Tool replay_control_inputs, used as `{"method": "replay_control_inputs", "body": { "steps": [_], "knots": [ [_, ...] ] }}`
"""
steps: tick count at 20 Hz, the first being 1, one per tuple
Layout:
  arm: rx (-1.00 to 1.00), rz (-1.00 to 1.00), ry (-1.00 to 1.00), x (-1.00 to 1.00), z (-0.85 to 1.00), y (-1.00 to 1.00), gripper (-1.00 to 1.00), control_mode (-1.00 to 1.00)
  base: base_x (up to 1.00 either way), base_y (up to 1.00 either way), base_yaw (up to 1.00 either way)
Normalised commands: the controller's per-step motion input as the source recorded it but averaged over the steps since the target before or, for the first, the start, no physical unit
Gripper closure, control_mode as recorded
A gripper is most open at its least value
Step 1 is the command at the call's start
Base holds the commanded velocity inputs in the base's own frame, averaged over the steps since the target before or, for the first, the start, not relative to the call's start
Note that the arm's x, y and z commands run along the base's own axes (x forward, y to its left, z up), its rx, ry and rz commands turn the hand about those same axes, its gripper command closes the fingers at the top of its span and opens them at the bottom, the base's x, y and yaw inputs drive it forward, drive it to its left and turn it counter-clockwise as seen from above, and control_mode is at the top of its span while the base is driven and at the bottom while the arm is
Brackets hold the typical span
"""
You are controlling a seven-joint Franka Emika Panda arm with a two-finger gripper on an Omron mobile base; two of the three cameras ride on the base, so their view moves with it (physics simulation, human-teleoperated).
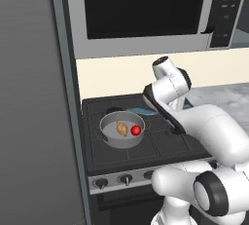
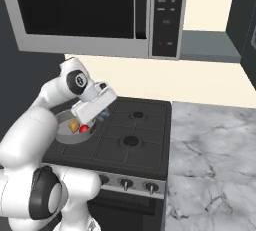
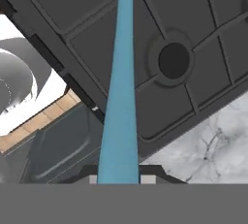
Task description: Put the onion and tomato in the pot. Retrieve the spatula and lightly stir the vegetables in the pot.
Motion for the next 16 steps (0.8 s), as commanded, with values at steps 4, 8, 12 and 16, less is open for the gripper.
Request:
{"method": "replay_control_inputs", "body": {
  "steps": [4,8,12,16],
  "knots": [
    [-0.19,0.11,-0.02,0.13,0.03,0.06,1.0,-1.0,0.0,0.0,0.0],
    [-0.12,0.04,-0.01,0.06,-0.22,0.04,1.0,-1.0,0.0,0.0,0.0],
    [-0.14,0.1,0.0,0.3,-0.01,0.12,1.0,-1.0,0.0,0.0,0.0],
    [-0.15,0.07,0.04,0.2,0.0,0.03,1.0,-1.0,0.0,0.0,0.0]
  ]
}}
